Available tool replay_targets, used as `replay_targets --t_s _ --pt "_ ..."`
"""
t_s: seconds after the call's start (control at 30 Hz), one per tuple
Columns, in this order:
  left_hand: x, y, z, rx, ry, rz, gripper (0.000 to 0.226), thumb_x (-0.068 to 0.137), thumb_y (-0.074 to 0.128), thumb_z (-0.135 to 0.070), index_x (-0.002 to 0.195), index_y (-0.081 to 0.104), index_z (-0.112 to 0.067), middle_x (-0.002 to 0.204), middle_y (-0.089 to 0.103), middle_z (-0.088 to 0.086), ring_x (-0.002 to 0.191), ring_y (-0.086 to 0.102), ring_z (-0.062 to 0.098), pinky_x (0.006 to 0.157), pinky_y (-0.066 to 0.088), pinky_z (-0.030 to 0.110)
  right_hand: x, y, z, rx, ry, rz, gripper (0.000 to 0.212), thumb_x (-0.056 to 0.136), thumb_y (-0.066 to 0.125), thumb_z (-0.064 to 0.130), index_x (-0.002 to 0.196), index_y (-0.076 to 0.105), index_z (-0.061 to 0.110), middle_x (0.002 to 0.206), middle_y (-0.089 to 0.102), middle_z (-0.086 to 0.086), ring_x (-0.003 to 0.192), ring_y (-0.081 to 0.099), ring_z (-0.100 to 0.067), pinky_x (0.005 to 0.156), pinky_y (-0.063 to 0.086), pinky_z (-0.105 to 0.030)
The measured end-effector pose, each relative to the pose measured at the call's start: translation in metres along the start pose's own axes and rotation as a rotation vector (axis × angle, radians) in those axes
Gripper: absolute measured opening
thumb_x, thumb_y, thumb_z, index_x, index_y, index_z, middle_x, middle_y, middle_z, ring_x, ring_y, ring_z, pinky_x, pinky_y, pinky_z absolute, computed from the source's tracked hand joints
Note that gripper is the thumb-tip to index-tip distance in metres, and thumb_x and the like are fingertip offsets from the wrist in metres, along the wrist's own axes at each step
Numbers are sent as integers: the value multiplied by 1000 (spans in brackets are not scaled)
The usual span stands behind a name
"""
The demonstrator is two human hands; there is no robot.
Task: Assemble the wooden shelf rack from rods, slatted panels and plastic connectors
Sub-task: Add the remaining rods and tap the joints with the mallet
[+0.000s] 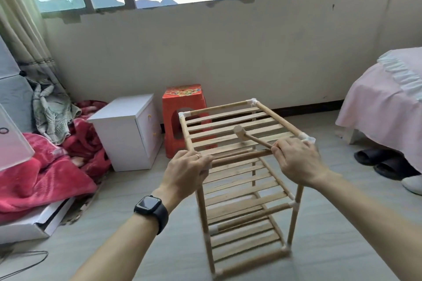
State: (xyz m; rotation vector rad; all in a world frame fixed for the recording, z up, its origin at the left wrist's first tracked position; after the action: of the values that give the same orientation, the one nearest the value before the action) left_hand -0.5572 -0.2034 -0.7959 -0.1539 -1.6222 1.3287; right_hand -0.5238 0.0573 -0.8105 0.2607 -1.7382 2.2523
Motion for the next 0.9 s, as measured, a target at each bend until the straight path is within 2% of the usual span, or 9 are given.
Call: replay_targets --t_s 0.1,0.17,0.4,0.5,0.6,0.67,0.77,0.83,0.9 --pt "1 4 5 10 -68 15 32 94 63 -48 98 76 -19 85 76 -5 89 68 19 84 50 42 0 5 5 -2 -17 5 34 104 25 46 93 54 33 94 59 16 97 52 -10 104 29 -47" --pt "3 7 0 9 -100 -10 44 95 50 -58 93 74 -21 77 74 -8 80 66 17 82 48 43 -1 5 0 24 -8 -7 34 103 25 46 90 54 34 90 58 16 96 53 -11 104 28 -47" --pt "8 13 -5 214 87 -153 47 103 43 -50 82 66 -14 70 66 -1 65 62 22 71 52 40 -6 -2 -29 55 32 -67 30 105 29 41 96 56 33 103 58 17 116 53 -15 109 28 -56" --pt "10 18 5 312 93 -133 49 103 39 -50 87 67 -12 83 66 5 77 62 25 72 51 41 -9 -5 -25 145 5 -115 26 105 34 39 94 57 34 91 56 22 104 55 -15 97 39 -52" --pt "10 21 23 353 -13 -77 54 100 32 -53 92 67 -14 93 65 5 86 60 27 75 48 43 -12 -10 -20 224 0 -164 26 107 36 38 87 52 36 78 53 19 82 51 -5 87 39 -48" --pt "12 26 32 310 -104 -30 51 100 34 -53 94 67 -15 96 65 5 92 59 28 79 45 45 -16 -11 -18 270 -13 -182 25 107 38 36 87 52 34 76 54 14 77 52 -3 84 40 -47" --pt "14 35 32 238 -208 0 34 98 50 -45 101 66 -15 99 68 4 99 58 29 85 38 46 -24 -7 -18 359 -26 -166 21 107 41 34 95 58 30 91 56 20 81 56 -3 82 47 -47" --pt "17 42 22 202 -223 26 26 94 59 -42 106 64 -18 100 69 1 103 56 27 87 31 44 -27 -6 -18 415 -22 -160 20 107 43 33 98 60 29 97 55 23 80 56 -2 79 48 -43" --pt "22 53 1 174 -195 67 31 86 64 -39 111 59 -21 99 67 -1 100 53 24 84 28 42 -30 -9 -18 443 -7 -184 20 107 44 32 96 60 28 89 56 17 72 53 -3 71 45 -36"
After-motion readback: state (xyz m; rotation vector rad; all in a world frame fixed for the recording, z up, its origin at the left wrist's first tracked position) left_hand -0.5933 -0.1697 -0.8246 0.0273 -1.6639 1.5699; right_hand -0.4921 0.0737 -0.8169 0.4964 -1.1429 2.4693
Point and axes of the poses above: each hand's wrist, its own x-axis towards the middle knuckle, its own y-axis out of the palm, z = x × y, the point moved 8 cm from there along x, towards the middle knuckle
